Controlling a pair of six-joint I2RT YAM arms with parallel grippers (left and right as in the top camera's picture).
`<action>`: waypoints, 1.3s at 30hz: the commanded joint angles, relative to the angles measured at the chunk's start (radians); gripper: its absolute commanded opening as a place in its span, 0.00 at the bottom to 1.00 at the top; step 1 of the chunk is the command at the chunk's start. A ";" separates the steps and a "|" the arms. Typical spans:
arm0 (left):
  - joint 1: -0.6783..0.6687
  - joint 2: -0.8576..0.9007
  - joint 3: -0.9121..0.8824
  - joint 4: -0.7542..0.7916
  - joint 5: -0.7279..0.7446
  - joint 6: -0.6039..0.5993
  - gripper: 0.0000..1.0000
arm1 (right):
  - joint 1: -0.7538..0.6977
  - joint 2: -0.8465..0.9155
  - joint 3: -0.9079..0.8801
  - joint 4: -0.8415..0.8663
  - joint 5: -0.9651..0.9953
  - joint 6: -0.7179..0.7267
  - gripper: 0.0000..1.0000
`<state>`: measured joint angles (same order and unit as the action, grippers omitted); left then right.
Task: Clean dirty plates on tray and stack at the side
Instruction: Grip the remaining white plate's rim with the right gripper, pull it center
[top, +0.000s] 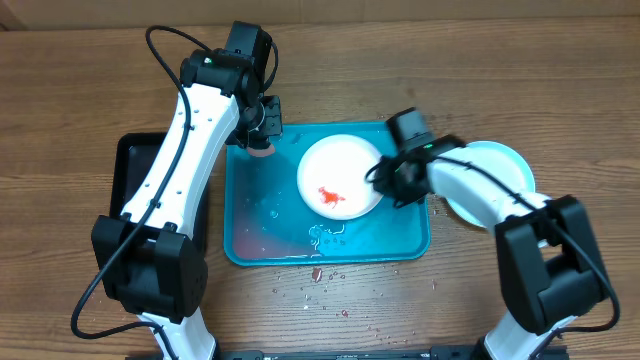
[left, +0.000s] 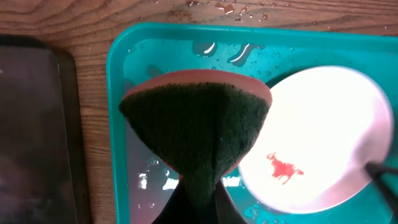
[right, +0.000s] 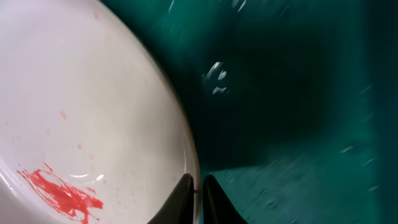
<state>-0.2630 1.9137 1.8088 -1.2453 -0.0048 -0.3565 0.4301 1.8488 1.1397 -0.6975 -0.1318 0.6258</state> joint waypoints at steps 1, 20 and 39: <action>-0.006 -0.004 0.004 0.000 -0.003 0.020 0.04 | 0.055 0.009 0.021 -0.018 -0.008 -0.017 0.17; -0.007 -0.004 0.004 0.003 -0.003 0.020 0.04 | -0.022 0.074 0.212 0.119 -0.019 -0.684 0.52; -0.006 -0.004 0.004 0.005 -0.003 0.020 0.04 | -0.022 0.188 0.220 0.176 -0.019 -0.449 0.04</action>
<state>-0.2630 1.9137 1.8088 -1.2419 -0.0048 -0.3565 0.4076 2.0380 1.3441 -0.4931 -0.1574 0.0265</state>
